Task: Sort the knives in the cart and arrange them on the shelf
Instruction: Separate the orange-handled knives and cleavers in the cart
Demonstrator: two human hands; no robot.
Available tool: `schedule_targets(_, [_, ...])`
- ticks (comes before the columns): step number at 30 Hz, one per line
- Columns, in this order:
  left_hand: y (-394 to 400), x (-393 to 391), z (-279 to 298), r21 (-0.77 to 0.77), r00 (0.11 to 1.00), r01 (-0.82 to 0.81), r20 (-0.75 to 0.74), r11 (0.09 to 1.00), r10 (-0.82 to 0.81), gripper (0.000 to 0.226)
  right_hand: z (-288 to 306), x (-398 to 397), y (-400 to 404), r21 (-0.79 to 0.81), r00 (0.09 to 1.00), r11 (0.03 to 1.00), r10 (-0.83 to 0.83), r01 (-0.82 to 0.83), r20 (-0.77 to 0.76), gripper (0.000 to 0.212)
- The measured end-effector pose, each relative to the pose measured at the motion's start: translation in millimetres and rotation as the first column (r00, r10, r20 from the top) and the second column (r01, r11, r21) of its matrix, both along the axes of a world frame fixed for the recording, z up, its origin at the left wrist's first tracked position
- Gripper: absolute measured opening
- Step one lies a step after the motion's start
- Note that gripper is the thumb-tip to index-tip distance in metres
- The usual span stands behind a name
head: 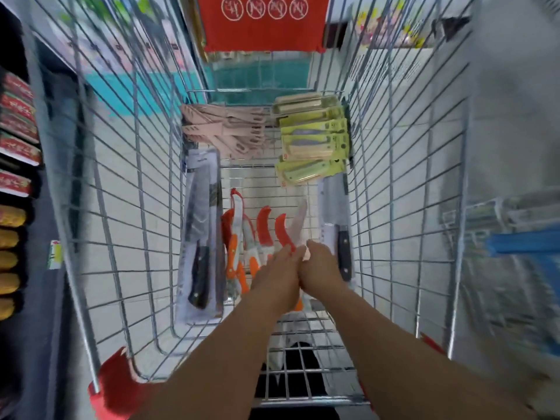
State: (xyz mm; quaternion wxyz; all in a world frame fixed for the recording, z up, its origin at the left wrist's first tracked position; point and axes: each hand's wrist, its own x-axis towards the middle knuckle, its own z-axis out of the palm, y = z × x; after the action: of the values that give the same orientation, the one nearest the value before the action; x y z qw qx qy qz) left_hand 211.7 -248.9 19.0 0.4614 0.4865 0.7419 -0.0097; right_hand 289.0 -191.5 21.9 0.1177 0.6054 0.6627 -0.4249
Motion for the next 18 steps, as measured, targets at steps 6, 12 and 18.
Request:
schedule_targets(6, [7.6, 7.8, -6.7, 0.016, 0.972, 0.223, -0.083, 0.975, -0.221, 0.085, -6.8, 22.1, 21.2, 0.042, 0.975, 0.998, -0.049, 0.04, 0.218, 0.079])
schedule_targets(12, [6.1, -3.2, -10.9, -0.037, 0.937, 0.277, -0.212, 0.96, -0.279, 0.063, -10.1, 13.8, 10.4, 0.052, 0.985, 0.999, -0.008, -0.001, 0.173, 0.071])
schedule_targets(18, [17.5, 4.4, -14.8, 0.059, 0.988, 0.107, -0.115, 0.993, -0.099, 0.064, -18.1, 11.7, 15.6, 0.021, 0.969, 0.977, -0.215, 0.214, 0.125, 0.07])
